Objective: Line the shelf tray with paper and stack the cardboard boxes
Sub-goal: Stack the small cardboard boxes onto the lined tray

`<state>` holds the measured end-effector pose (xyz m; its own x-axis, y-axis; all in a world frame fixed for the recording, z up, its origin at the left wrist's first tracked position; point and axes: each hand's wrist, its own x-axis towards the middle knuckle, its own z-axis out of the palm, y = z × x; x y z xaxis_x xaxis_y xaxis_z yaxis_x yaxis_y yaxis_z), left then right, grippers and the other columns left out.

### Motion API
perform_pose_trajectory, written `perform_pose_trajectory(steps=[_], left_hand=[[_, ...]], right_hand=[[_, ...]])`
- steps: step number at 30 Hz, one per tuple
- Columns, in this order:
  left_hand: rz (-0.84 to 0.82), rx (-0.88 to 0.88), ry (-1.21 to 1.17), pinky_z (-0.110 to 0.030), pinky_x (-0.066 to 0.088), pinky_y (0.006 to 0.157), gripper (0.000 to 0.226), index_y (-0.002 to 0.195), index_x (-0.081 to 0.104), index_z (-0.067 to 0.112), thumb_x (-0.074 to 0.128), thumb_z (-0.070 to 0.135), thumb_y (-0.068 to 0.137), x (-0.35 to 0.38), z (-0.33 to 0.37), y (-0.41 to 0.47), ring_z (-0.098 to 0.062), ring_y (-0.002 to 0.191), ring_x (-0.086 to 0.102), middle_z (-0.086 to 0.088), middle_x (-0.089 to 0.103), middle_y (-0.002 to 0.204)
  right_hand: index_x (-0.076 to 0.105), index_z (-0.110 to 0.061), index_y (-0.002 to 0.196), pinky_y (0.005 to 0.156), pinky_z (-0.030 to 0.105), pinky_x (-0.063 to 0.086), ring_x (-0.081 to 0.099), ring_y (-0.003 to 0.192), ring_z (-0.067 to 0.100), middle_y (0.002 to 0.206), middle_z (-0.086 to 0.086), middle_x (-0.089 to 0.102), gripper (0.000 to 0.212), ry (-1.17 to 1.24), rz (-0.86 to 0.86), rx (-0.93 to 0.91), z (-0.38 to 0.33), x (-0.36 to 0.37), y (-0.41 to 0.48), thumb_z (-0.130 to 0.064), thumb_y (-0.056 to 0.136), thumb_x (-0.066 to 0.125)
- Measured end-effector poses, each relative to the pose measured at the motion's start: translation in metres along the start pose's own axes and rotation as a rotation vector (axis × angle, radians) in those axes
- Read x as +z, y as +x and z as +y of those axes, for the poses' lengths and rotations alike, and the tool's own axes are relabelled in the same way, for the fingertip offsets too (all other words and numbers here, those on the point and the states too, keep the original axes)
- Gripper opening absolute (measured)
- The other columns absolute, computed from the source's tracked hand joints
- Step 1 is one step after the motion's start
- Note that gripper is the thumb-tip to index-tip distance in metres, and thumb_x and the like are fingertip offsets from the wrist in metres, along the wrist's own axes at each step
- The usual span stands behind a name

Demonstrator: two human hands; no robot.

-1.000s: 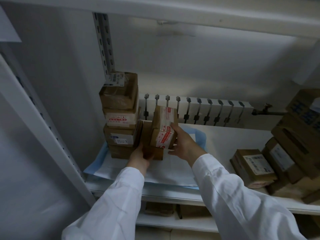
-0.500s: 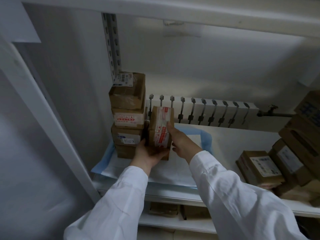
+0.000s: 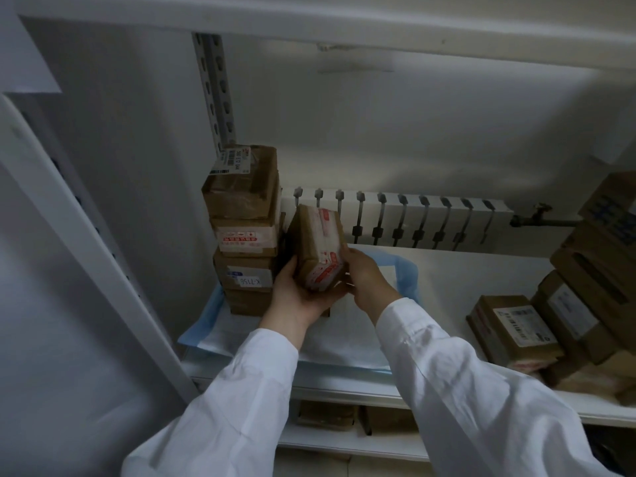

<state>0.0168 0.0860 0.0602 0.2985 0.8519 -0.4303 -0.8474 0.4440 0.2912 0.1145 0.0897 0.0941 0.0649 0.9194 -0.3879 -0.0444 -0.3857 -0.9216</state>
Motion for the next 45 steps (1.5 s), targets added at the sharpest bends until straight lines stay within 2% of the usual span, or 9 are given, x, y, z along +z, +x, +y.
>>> perform_pose_trajectory(steps=[3,10,12,15,26,30,35,40,45], left_hand=[[0.006,0.016,0.023,-0.06,0.031,0.106,0.042,0.128,0.042,0.012,0.043,0.036,0.094,0.01,-0.006,-0.005,-0.047,0.108,0.047,-0.026,0.051,0.114],[0.157,0.119,0.143,-0.054,0.034,0.106,0.056,0.138,0.035,0.013,0.058,0.03,0.089,0.018,-0.01,-0.007,-0.044,0.125,0.042,-0.021,0.049,0.127],[0.205,0.143,0.191,-0.053,0.033,0.108,0.055,0.135,0.04,0.011,0.061,0.03,0.087,0.017,-0.011,-0.007,-0.042,0.126,0.043,-0.02,0.048,0.134],[0.246,0.183,0.222,-0.051,0.036,0.107,0.048,0.13,0.045,0.008,0.061,0.026,0.089,0.018,-0.011,-0.009,-0.039,0.125,0.046,-0.018,0.053,0.127],[0.254,0.155,0.259,-0.058,0.026,0.11,0.058,0.137,0.039,0.015,0.059,0.037,0.088,0.013,-0.008,-0.006,-0.041,0.132,0.036,-0.018,0.044,0.141],[0.25,0.153,0.353,-0.053,0.038,0.104,0.035,0.12,0.056,0.01,0.06,0.026,0.089,0.015,-0.018,-0.007,-0.038,0.114,0.053,-0.017,0.06,0.12],[0.414,0.194,0.346,-0.033,0.049,0.067,0.014,0.087,0.06,0.01,0.048,0.016,0.092,0.032,-0.049,-0.013,-0.028,0.073,0.059,-0.013,0.064,0.087],[0.411,0.101,0.293,-0.033,0.043,0.081,0.018,0.085,0.055,0.009,0.045,0.021,0.094,0.046,-0.09,-0.011,-0.023,0.084,0.056,-0.007,0.058,0.088],[0.309,-0.031,0.35,-0.025,0.039,0.063,0.021,0.073,0.051,0.006,0.041,0.015,0.09,0.054,-0.14,0.005,-0.02,0.067,0.051,-0.007,0.058,0.065]], right_hand=[[0.055,-0.006,0.119,0.085,0.032,0.048,0.057,0.092,0.023,0.097,0.007,0.063,0.032,0.123,-0.009,0.036,0.007,-0.009,0.005,-0.022,0.102,0.033],[0.053,-0.013,0.101,0.095,0.033,0.04,0.052,0.095,0.023,0.093,0.005,0.057,0.019,0.03,0.006,0.039,0.01,-0.015,0.004,-0.027,0.1,0.04],[0.053,-0.016,0.102,0.098,0.034,0.038,0.051,0.097,0.023,0.104,0.007,0.059,0.022,0.009,-0.032,0.029,0.007,-0.013,0.003,-0.036,0.099,0.042],[0.048,-0.014,0.13,0.103,0.038,0.036,0.048,0.119,0.027,0.131,0.009,0.053,0.044,-0.087,-0.063,0.042,0.005,-0.01,0.002,-0.042,0.096,0.045],[0.045,-0.013,0.132,0.107,0.039,0.034,0.045,0.127,0.029,0.137,0.01,0.051,0.042,-0.178,-0.094,0.016,0.007,-0.013,0.004,-0.04,0.099,0.04],[0.046,-0.013,0.131,0.106,0.038,0.035,0.046,0.126,0.029,0.137,0.009,0.051,0.039,-0.154,-0.078,0.022,0.008,-0.024,0.001,-0.035,0.099,0.041],[0.05,-0.009,0.126,0.099,0.035,0.041,0.054,0.117,0.028,0.128,0.012,0.057,0.032,-0.192,0.019,-0.027,0.008,-0.054,-0.004,-0.025,0.099,0.043],[0.06,-0.01,0.117,0.08,0.027,0.043,0.058,0.092,0.021,0.118,0.014,0.064,0.026,-0.212,0.116,-0.17,0.012,-0.102,-0.011,-0.022,0.097,0.048],[0.058,-0.009,0.125,0.097,0.029,0.039,0.053,0.119,0.027,0.131,0.011,0.057,0.032,-0.452,0.257,-0.232,0.025,-0.163,-0.017,-0.02,0.096,0.049]])
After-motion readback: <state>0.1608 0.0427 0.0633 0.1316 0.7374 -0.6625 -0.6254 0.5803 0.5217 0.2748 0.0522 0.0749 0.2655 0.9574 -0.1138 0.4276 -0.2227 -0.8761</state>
